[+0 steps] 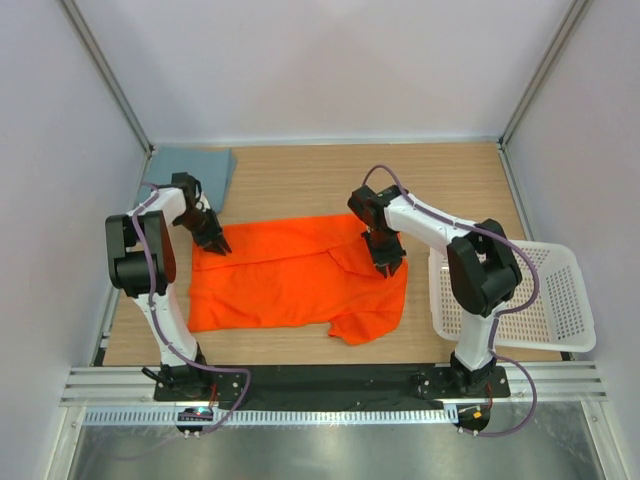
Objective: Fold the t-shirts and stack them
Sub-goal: Fold the tshirt
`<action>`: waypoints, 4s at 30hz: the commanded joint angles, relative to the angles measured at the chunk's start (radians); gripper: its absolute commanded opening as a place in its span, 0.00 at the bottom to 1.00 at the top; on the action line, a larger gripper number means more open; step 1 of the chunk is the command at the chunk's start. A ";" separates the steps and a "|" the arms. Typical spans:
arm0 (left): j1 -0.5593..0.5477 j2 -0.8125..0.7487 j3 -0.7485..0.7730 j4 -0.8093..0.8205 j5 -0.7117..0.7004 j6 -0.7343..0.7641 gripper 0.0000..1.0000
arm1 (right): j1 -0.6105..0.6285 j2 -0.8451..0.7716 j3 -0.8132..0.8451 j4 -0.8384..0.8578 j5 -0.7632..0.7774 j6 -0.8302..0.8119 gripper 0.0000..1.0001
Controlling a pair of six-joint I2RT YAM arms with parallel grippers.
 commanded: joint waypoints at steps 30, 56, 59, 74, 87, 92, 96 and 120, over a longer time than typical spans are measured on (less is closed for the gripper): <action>0.005 -0.047 -0.012 0.080 -0.121 -0.054 0.24 | -0.153 0.260 0.268 0.352 0.020 0.093 0.54; -0.008 -0.047 0.240 0.014 -0.158 -0.102 0.47 | -0.210 0.344 0.678 0.116 0.064 0.070 0.65; -0.014 -0.177 0.172 0.009 -0.160 -0.113 0.48 | -0.204 0.218 0.558 0.104 -0.007 0.067 0.67; 0.023 -0.750 -0.515 0.051 -0.172 -0.297 0.44 | 0.072 -0.334 -0.303 0.317 -0.315 0.077 0.66; 0.205 -0.687 -0.641 0.123 -0.212 -0.393 0.46 | 0.072 -0.402 -0.521 0.408 -0.311 0.140 0.62; 0.212 -0.662 -0.648 0.106 -0.233 -0.428 0.47 | 0.060 -0.346 -0.512 0.452 -0.277 0.134 0.61; 0.222 -0.702 -0.674 0.117 -0.295 -0.472 0.47 | 0.060 -0.307 -0.495 0.498 -0.311 0.133 0.62; 0.226 -0.705 -0.618 0.104 -0.230 -0.401 0.45 | 0.058 -0.151 -0.151 0.488 -0.251 0.119 0.02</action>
